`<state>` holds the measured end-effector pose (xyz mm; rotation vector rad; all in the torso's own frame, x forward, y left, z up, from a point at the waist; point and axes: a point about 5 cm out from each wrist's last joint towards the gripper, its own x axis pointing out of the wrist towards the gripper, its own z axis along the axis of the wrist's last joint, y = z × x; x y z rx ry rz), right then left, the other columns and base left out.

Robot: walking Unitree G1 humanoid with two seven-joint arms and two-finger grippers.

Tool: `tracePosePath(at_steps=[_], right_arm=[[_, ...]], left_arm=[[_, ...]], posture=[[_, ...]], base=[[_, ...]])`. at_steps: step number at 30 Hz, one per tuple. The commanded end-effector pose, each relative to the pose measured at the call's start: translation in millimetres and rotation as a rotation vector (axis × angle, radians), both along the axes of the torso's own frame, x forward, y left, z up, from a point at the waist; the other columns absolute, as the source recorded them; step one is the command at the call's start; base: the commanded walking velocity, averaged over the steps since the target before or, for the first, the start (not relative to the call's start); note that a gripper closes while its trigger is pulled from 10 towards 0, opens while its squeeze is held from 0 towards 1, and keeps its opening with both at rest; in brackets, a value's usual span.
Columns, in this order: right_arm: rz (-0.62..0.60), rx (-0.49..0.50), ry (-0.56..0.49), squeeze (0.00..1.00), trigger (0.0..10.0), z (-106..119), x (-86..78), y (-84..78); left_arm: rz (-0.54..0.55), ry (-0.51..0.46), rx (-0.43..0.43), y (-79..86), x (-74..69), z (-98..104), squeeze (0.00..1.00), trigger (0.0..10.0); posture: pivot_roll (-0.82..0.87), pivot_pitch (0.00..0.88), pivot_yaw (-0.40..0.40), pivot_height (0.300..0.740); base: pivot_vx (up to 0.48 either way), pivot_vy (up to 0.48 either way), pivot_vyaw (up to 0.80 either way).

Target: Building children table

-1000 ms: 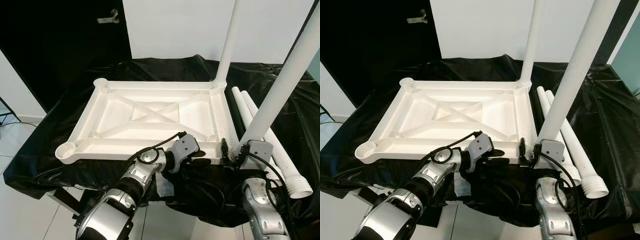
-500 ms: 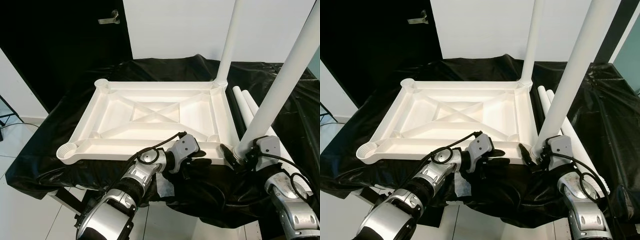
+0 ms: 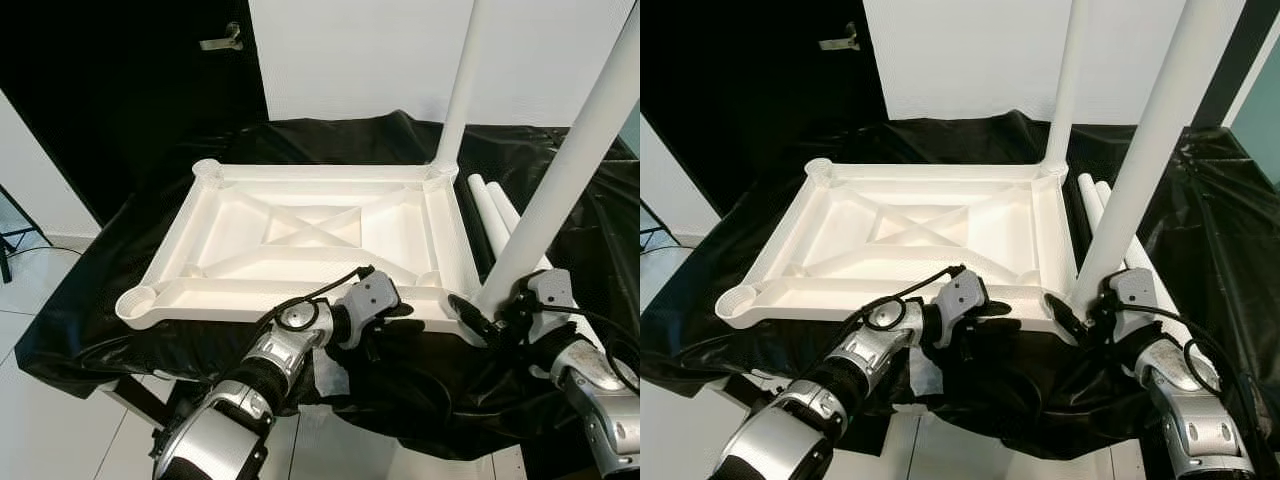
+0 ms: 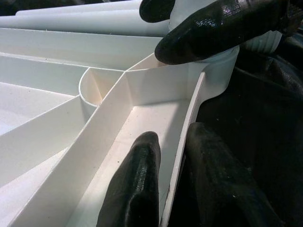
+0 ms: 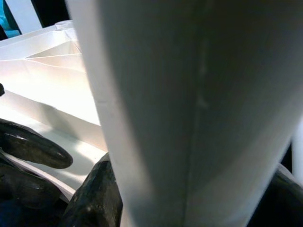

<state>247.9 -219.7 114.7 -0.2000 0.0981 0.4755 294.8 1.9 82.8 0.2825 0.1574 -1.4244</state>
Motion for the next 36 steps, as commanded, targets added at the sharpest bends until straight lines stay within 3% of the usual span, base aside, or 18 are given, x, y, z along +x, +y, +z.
tracePosePath(at_steps=[1,5,8,9,11,13,15,17,20,26,27,28,29,33,34,35,36], right_arm=[[0.114,0.063,0.076,0.0,0.0,-12.5,-8.4,21.7],[0.103,0.088,0.071,0.0,0.0,-12.4,-11.6,24.2],[-0.368,0.09,-0.063,0.0,0.0,-26.4,-13.9,20.8],[-0.368,0.09,-0.063,0.0,0.0,-26.4,-13.9,20.8],[-0.538,0.077,-0.081,0.0,0.0,-34.4,-21.1,21.0],[-0.557,0.076,-0.082,0.0,0.0,-35.4,-22.3,21.2],[-0.678,0.094,-0.096,0.0,0.0,-36.1,-24.2,20.3],[-0.678,0.094,-0.096,0.0,0.0,-36.1,-24.2,20.3],[-0.826,0.126,-0.105,0.0,0.0,-37.0,-23.3,20.4],[-0.867,0.124,-0.117,0.0,0.0,-38.8,-22.9,22.7],[-0.835,0.122,-0.116,0.0,3.3,-38.9,-21.0,26.9],[-0.835,0.122,-0.116,0.0,3.3,-38.9,-21.0,26.9],[-0.759,0.121,-0.137,0.96,10.0,-35.2,-17.2,35.2],[-0.705,0.124,-0.152,1.0,10.0,-31.3,-13.8,38.5],[-0.55,0.118,-0.151,1.0,10.0,-27.9,-7.3,45.4],[-0.55,0.118,-0.151,1.0,10.0,-27.9,-7.3,45.4],[-0.458,0.095,-0.156,1.0,10.0,-26.4,-5.4,49.3]], left_arm=[[-0.051,0.152,0.125,8.4,-21.1,-37.5,0.0,10.0],[-0.051,0.152,0.125,9.0,-20.9,-37.5,0.0,10.0],[-0.053,0.148,0.127,8.4,-20.1,-36.6,0.0,10.0],[-0.053,0.148,0.127,8.4,-20.1,-36.6,0.0,10.0],[-0.052,0.147,0.124,7.9,-19.7,-35.9,0.0,10.0],[-0.052,0.147,0.124,7.8,-19.7,-35.7,0.0,10.0],[-0.051,0.147,0.127,9.8,-19.9,-36.6,0.0,10.0],[-0.051,0.147,0.127,9.8,-19.9,-36.6,0.0,10.0],[-0.05,0.147,0.136,13.0,-19.9,-38.2,0.0,10.0],[-0.052,0.145,0.136,11.5,-19.5,-37.4,0.0,10.0],[-0.052,0.144,0.135,10.4,-19.4,-37.0,0.0,10.0],[-0.052,0.144,0.135,10.4,-19.4,-37.0,0.0,10.0],[-0.055,0.143,0.133,9.0,-19.9,-36.9,0.0,10.0],[-0.056,0.144,0.132,8.6,-20.6,-37.3,0.0,10.0],[-0.056,0.147,0.13,8.9,-20.9,-37.6,0.0,10.0],[-0.056,0.147,0.13,8.9,-20.9,-37.6,0.0,10.0],[-0.055,0.148,0.13,9.0,-21.0,-37.8,0.0,10.0]], posture=[[-0.15,0.0,0.031,0.74],[-0.15,0.0,0.032,0.74],[-0.14,0.0,0.03,0.74],[-0.14,0.0,0.03,0.74],[-0.14,0.0,0.03,0.74],[-0.14,0.0,0.03,0.74],[-0.13,0.0,0.033,0.74],[-0.13,0.0,0.033,0.74],[-0.13,0.0,0.031,0.74],[-0.13,0.0,0.028,0.74],[-0.14,0.0,0.026,0.74],[-0.14,0.0,0.026,0.74],[-0.14,0.0,0.025,0.74],[-0.14,0.0,0.025,0.74],[-0.14,0.0,0.025,0.74],[-0.14,0.0,0.025,0.74],[-0.14,0.0,0.026,0.74]], base=[[0.0,0.0,0.0],[0.0,0.0,0.0],[0.0,0.0,0.0],[0.0,0.0,0.0],[0.0,0.0,0.0],[0.0,0.0,0.0],[0.0,0.0,0.0],[0.0,0.0,0.0],[0.0,0.0,0.0],[0.0,0.0,0.0],[0.0,0.0,0.0],[0.0,0.0,0.0],[0.0,0.0,0.0],[0.0,0.0,0.0],[0.0,0.0,0.0],[0.0,0.0,0.0],[0.0,0.0,0.0]])
